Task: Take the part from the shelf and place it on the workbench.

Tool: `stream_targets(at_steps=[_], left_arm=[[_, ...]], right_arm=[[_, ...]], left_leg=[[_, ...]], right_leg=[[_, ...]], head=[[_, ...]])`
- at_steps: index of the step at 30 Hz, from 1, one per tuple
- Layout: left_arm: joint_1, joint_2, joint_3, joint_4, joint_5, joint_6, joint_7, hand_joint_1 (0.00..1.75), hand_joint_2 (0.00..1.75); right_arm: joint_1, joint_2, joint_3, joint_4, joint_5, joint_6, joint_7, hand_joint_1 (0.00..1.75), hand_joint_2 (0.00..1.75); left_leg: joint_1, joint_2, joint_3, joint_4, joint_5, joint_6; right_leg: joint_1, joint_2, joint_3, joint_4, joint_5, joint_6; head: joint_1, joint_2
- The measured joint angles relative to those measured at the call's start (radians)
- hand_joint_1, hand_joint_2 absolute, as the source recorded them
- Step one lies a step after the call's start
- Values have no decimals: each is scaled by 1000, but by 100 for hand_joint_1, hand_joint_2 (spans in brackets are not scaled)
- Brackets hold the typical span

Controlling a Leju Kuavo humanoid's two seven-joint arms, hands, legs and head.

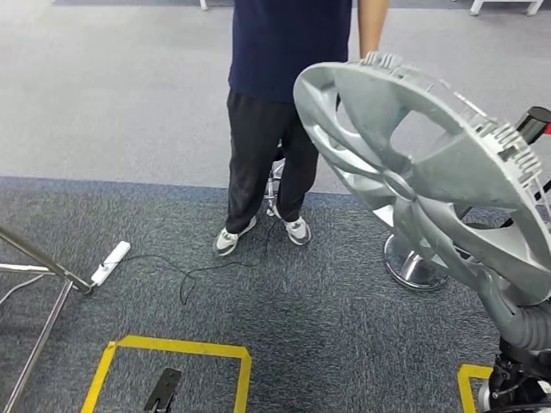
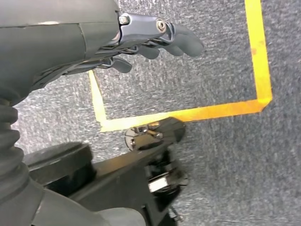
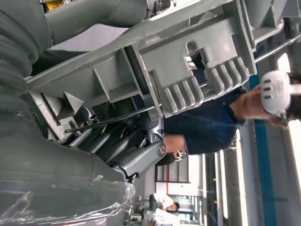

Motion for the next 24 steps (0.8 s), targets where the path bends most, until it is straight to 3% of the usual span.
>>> stream_targets(at_steps=[2, 4, 7, 8, 9, 10, 11, 13, 15, 17, 18, 20, 22, 24], left_arm=[[0, 1, 0, 0, -1, 0, 0, 0, 175], [1, 1, 0, 0, -4, -2, 0, 0, 175], [-3, 0, -1, 0, -7, 1, 0, 0, 175], [-3, 0, -1, 0, -8, 5, 1, 0, 175], [-2, 0, -1, 0, -10, 10, 3, 0, 175], [-2, 0, -1, 0, -11, 16, 6, 0, 175], [-2, 0, -1, 0, -12, 23, 9, 0, 175], [-2, 3, -1, 0, -15, 36, 14, 0, 175], [-3, 6, -1, 0, -18, 51, 18, 0, 175], [2, 8, -1, 0, -22, 63, 23, 0, 175], [5, 9, -1, 0, -23, 67, 24, 0, 175], [6, 9, -1, 0, -26, 73, 27, 0, 175], [3, 8, -1, 0, -31, 84, 32, 0, 175], [2, 7, -2, 0, -33, 92, 35, 0, 175]], right_arm=[[-2, 0, 0, 0, 0, 0, 0, 175, 175], [-5, 0, 0, -1, 0, 1, -1, 175, 175], [-8, 0, 2, -3, -1, 4, -4, 175, 175], [-8, 0, 2, -3, 0, 4, -5, 175, 175], [-8, 0, 4, -3, 1, 4, -5, 175, 175], [-7, 0, 5, -3, 3, 3, -5, 175, 175], [-8, 0, 6, -4, 6, 1, -5, 175, 175], [-8, 0, 9, -7, 10, -6, -6, 175, 175], [-8, 0, 11, -11, 11, -11, -7, 175, 175], [-6, 0, 12, -15, 13, -13, -8, 175, 175], [-6, 0, 12, -16, 14, -13, -9, 175, 175], [-7, 0, 13, -19, 15, -15, -9, 175, 175], [-7, 0, 13, -22, 15, -17, -10, 175, 175], [-7, 0, 13, -22, 15, -17, -10, 175, 175]], left_leg=[[0, -14, -1, -10, -1, 7], [5, -29, 2, -17, 3, 16], [11, -52, 4, -19, 4, 24], [11, -61, 4, -19, 3, 24], [12, -70, 5, -19, 3, 24], [13, -81, 6, -18, 3, 24], [15, -92, 7, -17, 3, 22], [17, -114, 7, -11, 1, 13], [16, -133, -3, -5, 4, 1], [19, -149, -11, -6, 11, -10], [19, -143, -14, -3, 10, -15], [17, -102, -38, 44, -23, -23], [17, -61, -96, 169, -86, -28], [18, -54, -145, 272, -118, -29]], right_leg=[[0, -12, -1, -1, -3, 9], [-4, 11, -14, 28, -24, 20], [-6, 57, -101, 206, -106, 31], [-7, 61, -132, 260, -123, 33], [-7, 61, -147, 282, -120, 36], [-9, 62, -143, 267, -98, 37], [-12, 66, -121, 215, -62, 39], [-23, 104, -59, 79, 0, 45], [-30, 140, -26, 14, 13, 40], [-27, 134, -23, 12, 12, 24], [-26, 124, -23, 11, 13, 17], [-24, 103, -19, 6, 16, 3], [-20, 80, -19, 5, 16, -6], [-17, 57, -19, 5, 15, -9]], head=[[1, 0], [2, 0], [8, 0], [9, 0], [9, 0], [9, 0], [9, 0], [11, 0], [12, 0], [11, 0], [10, 0], [4, 0], [-1, 0], [-2, 0]])
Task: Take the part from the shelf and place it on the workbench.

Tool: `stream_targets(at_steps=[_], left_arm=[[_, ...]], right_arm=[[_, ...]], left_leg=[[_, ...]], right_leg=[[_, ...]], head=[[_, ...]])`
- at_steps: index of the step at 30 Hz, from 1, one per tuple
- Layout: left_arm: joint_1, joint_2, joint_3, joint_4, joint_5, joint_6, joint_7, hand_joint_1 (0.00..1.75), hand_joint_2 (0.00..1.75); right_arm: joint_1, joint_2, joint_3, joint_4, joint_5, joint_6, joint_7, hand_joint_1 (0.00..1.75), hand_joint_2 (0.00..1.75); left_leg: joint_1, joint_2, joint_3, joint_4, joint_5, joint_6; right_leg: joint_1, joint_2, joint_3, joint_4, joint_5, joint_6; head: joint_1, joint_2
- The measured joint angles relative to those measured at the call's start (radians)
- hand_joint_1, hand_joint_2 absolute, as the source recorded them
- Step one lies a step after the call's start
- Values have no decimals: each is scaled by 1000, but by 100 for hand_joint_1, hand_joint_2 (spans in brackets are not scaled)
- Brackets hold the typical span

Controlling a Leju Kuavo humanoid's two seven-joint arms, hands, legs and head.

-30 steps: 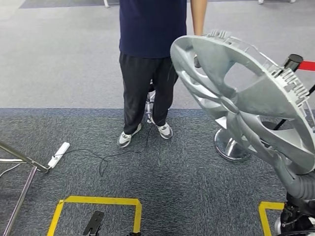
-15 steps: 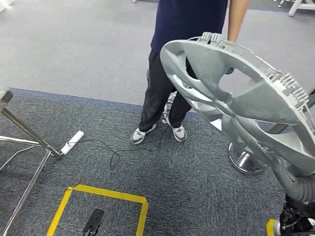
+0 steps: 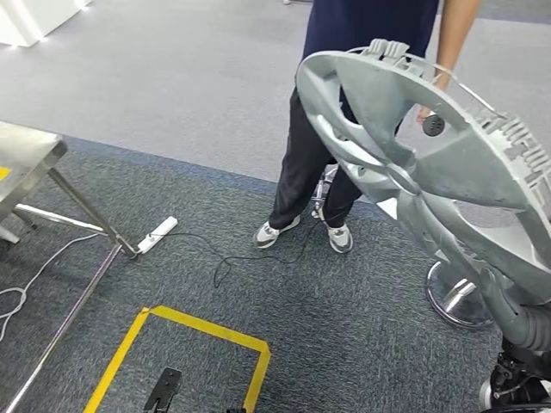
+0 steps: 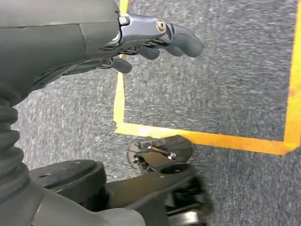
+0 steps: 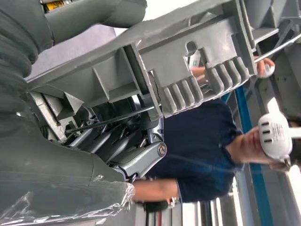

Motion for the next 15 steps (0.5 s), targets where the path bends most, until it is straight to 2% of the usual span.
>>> stream_targets(at_steps=[1, 2, 3, 5, 7, 9, 10, 11, 13, 14, 15], left_arm=[[0, 0, 0, 0, 0, 2, 0, 0, 175], [1, -1, 0, 0, 0, 3, 0, 0, 175], [1, -1, 0, 0, 0, 4, 0, 0, 175], [-2, -1, 0, 0, 0, 5, 0, 0, 175], [-5, -1, 0, 0, 0, 6, 0, 0, 175], [-4, 0, 0, 0, 2, 6, 0, 0, 175], [-4, 0, 0, 0, 3, 5, 0, 0, 175], [-4, -1, 1, 0, 4, 4, -1, 0, 175], [-6, -2, 1, 0, 6, 3, -4, 0, 175], [-7, -3, 1, 0, 6, 4, -4, 0, 175], [-7, -3, 1, 0, 6, 6, -4, 0, 175]], right_arm=[[0, 0, 0, 0, 0, 0, 0, 175, 175], [-1, 0, 0, 0, -1, 0, 0, 175, 175], [-2, 0, 1, 0, -1, 0, 0, 175, 175], [-4, 0, 1, 0, -3, 0, -1, 175, 175], [-4, 0, 1, 0, -4, 0, -1, 175, 175], [-6, 0, 1, 0, -6, 0, -1, 175, 175], [-7, 0, 1, -1, -7, 1, -2, 175, 175], [-8, 0, 2, -1, -9, 2, -3, 175, 175], [-9, 0, 1, -1, -12, 4, -5, 175, 175], [-8, 0, 1, -1, -14, 5, -6, 175, 175], [-8, 0, 1, 0, -15, 7, -7, 175, 175]], left_leg=[[0, 1, 0, 2, 11, 1], [0, 3, 19, -35, 37, 4], [-2, 11, 52, -95, 71, 8], [-10, 46, 118, -219, 111, 18], [-18, 66, 141, -270, 113, 28], [-17, 50, 140, -276, 116, 38], [-15, 41, 142, -279, 118, 43], [-11, 33, 144, -282, 119, 49], [-8, 15, 145, -283, 120, 56], [-8, 6, 145, -283, 120, 59], [-8, -4, 145, -283, 120, 59]], right_leg=[[1, -10, 1, 0, -1, -1], [2, -20, 2, 0, -1, -1], [3, -28, 4, 0, -2, 0], [7, -43, 8, 1, -6, 5], [12, -58, 10, -1, -9, 13], [13, -69, 12, -3, -13, 23], [12, -61, 9, 5, -21, 29], [11, -45, -2, 32, -38, 33], [10, -8, -55, 146, -94, 40], [9, 0, -89, 213, -121, 41], [9, 4, -116, 261, -134, 42]], head=[[0, 0], [0, 0], [0, 0], [0, 0], [2, 0], [2, 0], [3, 0], [6, 0], [11, 0], [13, 0], [13, 0]])
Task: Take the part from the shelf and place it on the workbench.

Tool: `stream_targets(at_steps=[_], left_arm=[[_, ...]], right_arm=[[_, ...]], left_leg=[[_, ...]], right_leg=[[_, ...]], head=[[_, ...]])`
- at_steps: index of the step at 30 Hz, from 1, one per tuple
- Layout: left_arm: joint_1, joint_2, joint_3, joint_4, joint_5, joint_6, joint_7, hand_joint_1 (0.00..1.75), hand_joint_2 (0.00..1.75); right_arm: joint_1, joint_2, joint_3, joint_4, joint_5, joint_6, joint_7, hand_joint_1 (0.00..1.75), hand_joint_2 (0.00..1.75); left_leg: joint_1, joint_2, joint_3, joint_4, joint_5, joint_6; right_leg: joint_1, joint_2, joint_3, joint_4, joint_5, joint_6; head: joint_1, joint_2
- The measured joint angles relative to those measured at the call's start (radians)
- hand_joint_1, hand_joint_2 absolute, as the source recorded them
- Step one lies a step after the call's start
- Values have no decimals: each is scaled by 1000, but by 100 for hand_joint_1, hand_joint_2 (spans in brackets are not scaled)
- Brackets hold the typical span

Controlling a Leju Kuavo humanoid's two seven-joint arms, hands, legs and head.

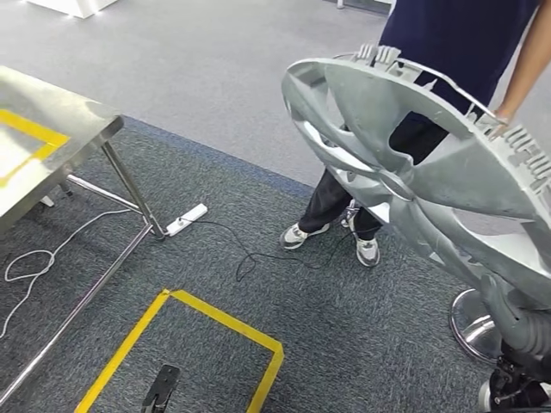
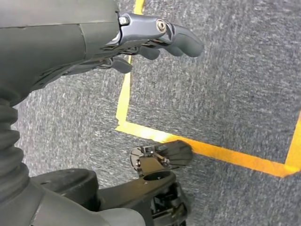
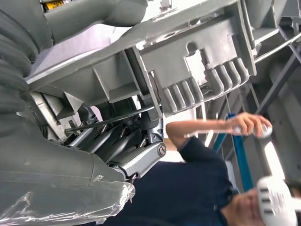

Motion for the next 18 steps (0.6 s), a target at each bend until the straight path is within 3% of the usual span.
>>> stream_targets(at_steps=[1, 2, 3, 5, 7, 9, 10, 12, 13, 15, 16, 17, 18], left_arm=[[1, 0, 0, 0, -2, 3, 1, 0, 175], [2, 0, 0, 0, -3, 5, 2, 0, 175], [2, 0, 0, 0, -5, 7, 4, 0, 175], [2, 0, 0, 0, -6, 10, 6, 0, 175], [2, 1, 0, 0, -7, 12, 6, 0, 175], [6, 3, 0, 0, -8, 14, 6, 0, 175], [9, 4, 0, 0, -8, 14, 6, 0, 175], [9, 4, 0, 0, -8, 15, 6, 0, 175], [8, 4, 0, 0, -8, 15, 6, 0, 175], [7, 4, 0, 0, -11, 15, 6, 0, 175], [8, 3, 0, 0, -14, 15, 6, 0, 175], [8, 3, 0, 0, -18, 15, 6, 0, 175], [8, 4, 0, 0, -21, 15, 6, 0, 175]], right_arm=[[0, 0, 0, 0, -1, 1, 0, 175, 175], [0, 0, 0, 0, -1, 2, 0, 175, 175], [-1, 0, -1, 1, -1, 2, 0, 175, 175], [-2, 0, -2, 0, -1, 2, -1, 175, 175], [-2, 0, -4, -1, -2, 2, -2, 175, 175], [-1, 0, -4, -2, -1, 2, -2, 175, 175], [-1, 0, -4, -2, -1, 3, -2, 175, 175], [-2, 0, -5, -2, -2, 2, -2, 175, 175], [-2, 0, -6, -3, -2, 2, -2, 175, 175], [-1, 0, -6, -3, -2, 2, -2, 175, 175], [-1, 0, -6, -3, -2, 2, -2, 175, 175], [-1, 0, -6, -3, -2, 3, -2, 175, 175], [-1, 0, -6, -3, -2, 3, -2, 175, 175]], left_leg=[[0, -10, 0, 0, 0, 0], [0, -21, 1, 1, 0, 0], [1, -33, 3, 1, 0, -1], [0, -53, 3, 4, 1, -7], [0, -70, -5, 6, 5, -18], [3, -84, -11, 5, 10, -28], [2, -80, -14, 11, 4, -32], [1, -45, -41, 72, -38, -42], [0, -21, -69, 132, -70, -46], [4, 1, -129, 261, -123, -54], [6, 3, -143, 290, -125, -55], [7, 5, -139, 283, -108, -56], [8, 10, -116, 237, -76, -56]], right_leg=[[0, 1, -11, 14, 6, 0], [-1, 3, -3, -12, 31, 0], [-2, 8, 23, -72, 70, -1], [-9, 43, 87, -206, 127, -2], [-12, 71, 115, -262, 137, -7], [-10, 61, 117, -265, 139, -17], [-11, 53, 118, -267, 140, -24], [-13, 33, 121, -273, 143, -35], [-12, 22, 121, -273, 143, -38], [-11, 1, 121, -273, 142, -41], [-11, -9, 121, -273, 141, -41], [-11, -18, 122, -273, 141, -41], [-11, -26, 124, -273, 139, -40]], head=[[0, 0], [0, 0], [0, 0], [0, 0], [-1, 0], [-2, 0], [-2, 0], [-9, 0], [-12, 0], [-15, 0], [-15, 0], [-15, 0], [-15, 0]])
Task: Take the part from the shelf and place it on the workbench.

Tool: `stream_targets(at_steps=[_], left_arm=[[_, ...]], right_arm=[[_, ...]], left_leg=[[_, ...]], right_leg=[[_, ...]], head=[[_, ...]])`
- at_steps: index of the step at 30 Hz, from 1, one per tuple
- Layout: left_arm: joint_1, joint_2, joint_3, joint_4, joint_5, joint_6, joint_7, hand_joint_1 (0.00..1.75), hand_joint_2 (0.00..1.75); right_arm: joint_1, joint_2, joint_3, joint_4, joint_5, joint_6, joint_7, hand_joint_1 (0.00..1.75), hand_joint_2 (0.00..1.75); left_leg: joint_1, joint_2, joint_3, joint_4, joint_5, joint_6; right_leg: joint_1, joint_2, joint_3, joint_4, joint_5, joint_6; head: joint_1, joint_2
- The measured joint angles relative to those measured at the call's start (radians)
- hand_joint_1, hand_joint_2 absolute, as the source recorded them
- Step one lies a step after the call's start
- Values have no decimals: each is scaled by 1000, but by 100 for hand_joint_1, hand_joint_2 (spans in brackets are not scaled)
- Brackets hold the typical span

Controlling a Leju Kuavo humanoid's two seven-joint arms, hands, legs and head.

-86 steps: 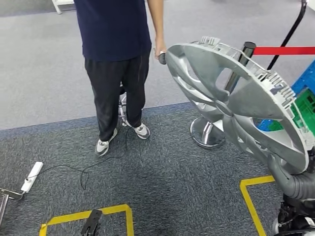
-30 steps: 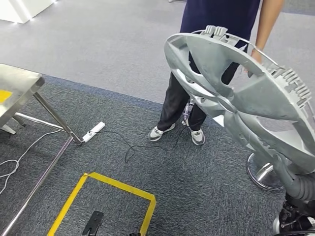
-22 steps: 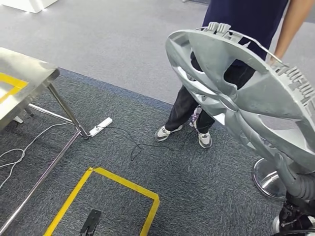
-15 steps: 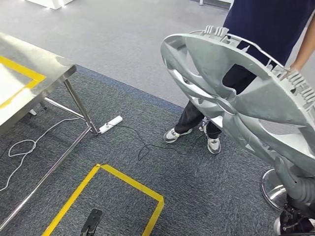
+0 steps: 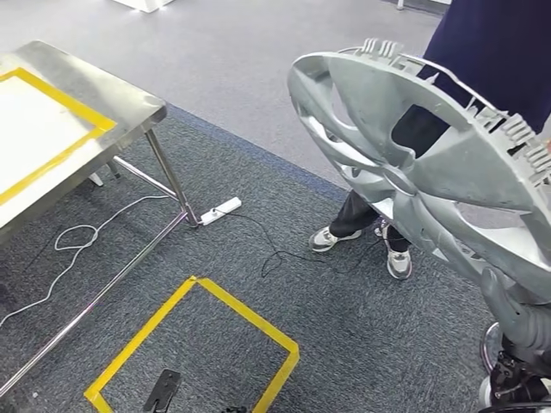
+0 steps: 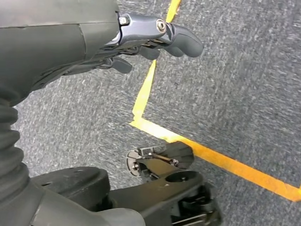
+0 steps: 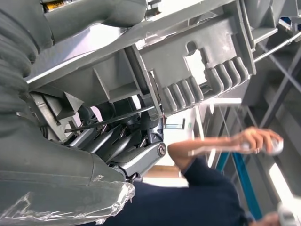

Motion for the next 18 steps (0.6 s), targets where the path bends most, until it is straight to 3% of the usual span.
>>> stream_targets(at_steps=[2, 4, 6, 8, 9, 11, 13, 14, 15, 17, 18], left_arm=[[-3, 0, 0, 0, -3, -2, -1, 0, 175], [-8, 0, 0, 0, -3, -10, -4, 0, 175], [-10, 1, 0, 0, 0, -16, -6, 0, 175], [-8, 2, 0, 0, 1, -17, -7, 0, 175], [-8, 2, 0, 0, 1, -19, -8, 0, 175], [-11, 3, 0, 0, 2, -22, -11, 0, 175], [-11, 4, 0, 0, 2, -25, -12, 0, 175], [-11, 5, 0, 0, 3, -28, -12, 0, 175], [-10, 6, 0, 0, 2, -33, -12, 0, 175], [-10, 6, 0, 0, 1, -44, -16, 0, 175], [-10, 6, 0, 0, 1, -47, -19, 0, 175]], right_arm=[[-1, 0, 0, 0, 0, 0, 0, 175, 175], [-1, -1, -1, 0, 0, 1, 0, 175, 175], [-2, -1, -2, 0, 0, 1, 0, 175, 175], [-3, -1, -3, 0, 0, 1, 0, 175, 175], [-4, -2, -3, 0, 0, 2, 0, 175, 175], [-4, -4, -4, 0, -1, 4, 0, 175, 175], [-3, -5, -4, 0, -1, 6, 1, 175, 175], [-2, -5, -4, 1, -1, 7, 1, 175, 175], [-2, -6, -4, 1, -1, 8, 1, 175, 175], [-1, -7, -4, 1, -1, 10, 1, 175, 175], [1, -7, -5, 1, 0, 10, 0, 175, 175]], left_leg=[[-3, 36, 69, -134, 61, 3], [-8, 66, 106, -213, 76, 13], [-9, 55, 106, -225, 70, 26], [-5, 36, 109, -228, 71, 38], [-2, 27, 111, -230, 72, 43], [0, 8, 112, -230, 72, 51], [-1, -13, 113, -230, 71, 53], [-1, -24, 113, -230, 71, 53], [-1, -35, 114, -229, 71, 52], [-2, -56, 116, -228, 71, 49], [-2, -66, 115, -225, 71, 45]], right_leg=[[4, -15, 4, 2, -5, 6], [12, -29, 6, 3, -10, 15], [15, -48, 9, -1, -14, 24], [12, -42, 8, 12, -28, 34], [11, -25, -7, 45, -49, 38], [9, 15, -69, 170, -107, 42], [9, 27, -131, 279, -139, 42], [9, 28, -139, 285, -128, 41], [9, 30, -128, 252, -99, 39], [6, 54, -70, 121, -29, 36], [4, 69, -42, 64, -8, 35]], head=[[-1, 0], [0, 0], [2, 0], [4, 0], [7, 0], [12, 0], [13, 0], [13, 0], [13, 0], [13, 0], [12, 0]])
